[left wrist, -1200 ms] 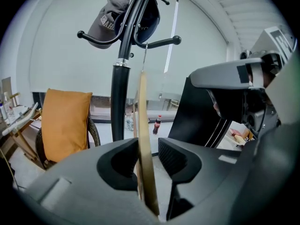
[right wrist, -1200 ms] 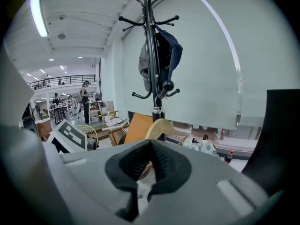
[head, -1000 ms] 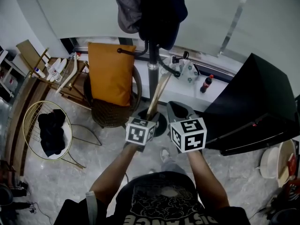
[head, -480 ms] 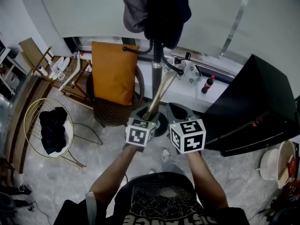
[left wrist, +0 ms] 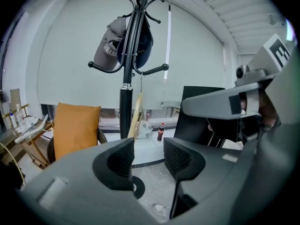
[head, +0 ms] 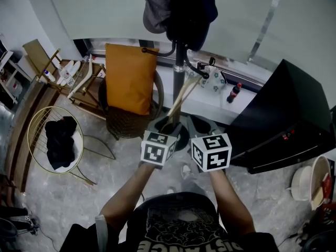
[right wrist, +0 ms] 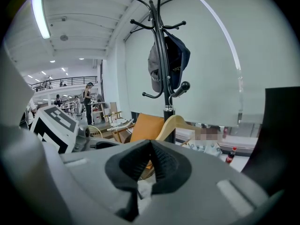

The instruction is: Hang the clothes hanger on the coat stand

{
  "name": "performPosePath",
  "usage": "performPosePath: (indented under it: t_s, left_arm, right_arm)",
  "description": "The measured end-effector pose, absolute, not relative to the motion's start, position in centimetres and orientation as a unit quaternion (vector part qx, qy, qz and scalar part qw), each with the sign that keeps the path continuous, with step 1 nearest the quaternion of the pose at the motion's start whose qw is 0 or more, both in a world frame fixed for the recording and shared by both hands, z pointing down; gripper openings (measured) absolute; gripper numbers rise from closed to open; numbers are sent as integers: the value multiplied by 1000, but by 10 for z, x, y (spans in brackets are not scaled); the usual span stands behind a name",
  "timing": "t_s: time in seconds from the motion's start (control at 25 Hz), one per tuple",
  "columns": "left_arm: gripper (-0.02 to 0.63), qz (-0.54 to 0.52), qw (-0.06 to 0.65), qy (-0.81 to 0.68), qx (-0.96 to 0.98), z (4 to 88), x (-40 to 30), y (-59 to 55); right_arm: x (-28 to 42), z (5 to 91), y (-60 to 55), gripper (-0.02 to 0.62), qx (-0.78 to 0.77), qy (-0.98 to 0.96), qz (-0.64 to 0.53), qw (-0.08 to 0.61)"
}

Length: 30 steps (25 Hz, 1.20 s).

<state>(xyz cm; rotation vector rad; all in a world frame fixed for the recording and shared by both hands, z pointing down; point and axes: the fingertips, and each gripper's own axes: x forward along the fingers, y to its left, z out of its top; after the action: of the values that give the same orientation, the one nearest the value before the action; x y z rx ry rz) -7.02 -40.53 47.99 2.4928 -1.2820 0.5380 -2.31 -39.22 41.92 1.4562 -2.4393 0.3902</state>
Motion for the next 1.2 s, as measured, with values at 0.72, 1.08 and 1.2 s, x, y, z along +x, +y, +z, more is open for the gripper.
performPosePath:
  t_s: [0.72,1.08,1.2]
  left_arm:
    - [126,139,142,-431,880,436,-61,-361]
    - [18,99,130,-443,881,416,-73,-348]
    - [6,94,130,-444,882,413,-76,-345]
  right_arm:
    - [-24,405,-361,0,511,-842,122,120]
    - [-36,397,-345,0,507,-847,101,120]
    - [-41,397,-340,0,503,-850,98,123]
